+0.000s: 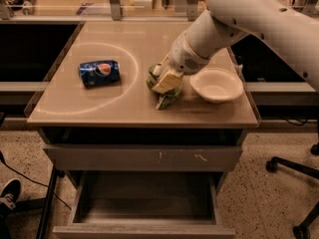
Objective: Place green jalapeno chip bag into middle drawer
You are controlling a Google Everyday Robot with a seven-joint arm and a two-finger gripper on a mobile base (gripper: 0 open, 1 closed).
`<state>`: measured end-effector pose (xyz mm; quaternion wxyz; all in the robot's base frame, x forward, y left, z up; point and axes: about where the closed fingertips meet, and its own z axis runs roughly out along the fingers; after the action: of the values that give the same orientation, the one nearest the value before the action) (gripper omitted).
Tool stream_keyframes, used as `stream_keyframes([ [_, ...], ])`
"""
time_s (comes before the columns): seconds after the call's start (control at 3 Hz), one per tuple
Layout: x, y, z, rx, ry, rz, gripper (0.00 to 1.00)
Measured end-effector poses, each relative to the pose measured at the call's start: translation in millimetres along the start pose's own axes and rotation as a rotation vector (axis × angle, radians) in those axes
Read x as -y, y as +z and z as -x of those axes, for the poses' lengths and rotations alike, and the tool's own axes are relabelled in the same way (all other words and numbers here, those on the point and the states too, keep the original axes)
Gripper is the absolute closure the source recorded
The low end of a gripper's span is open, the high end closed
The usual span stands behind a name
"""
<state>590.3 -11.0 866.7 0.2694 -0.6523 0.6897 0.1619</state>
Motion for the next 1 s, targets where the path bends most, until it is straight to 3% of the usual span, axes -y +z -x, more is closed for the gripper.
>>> stream_keyframes([
  [0.33, 0, 0, 0, 0.000, 0.000, 0.000, 0.87],
  [0.67, 0, 0, 0, 0.000, 0.000, 0.000, 1.00],
  [1.0, -18, -9, -2, 0.061, 0.016, 0.033, 1.00],
])
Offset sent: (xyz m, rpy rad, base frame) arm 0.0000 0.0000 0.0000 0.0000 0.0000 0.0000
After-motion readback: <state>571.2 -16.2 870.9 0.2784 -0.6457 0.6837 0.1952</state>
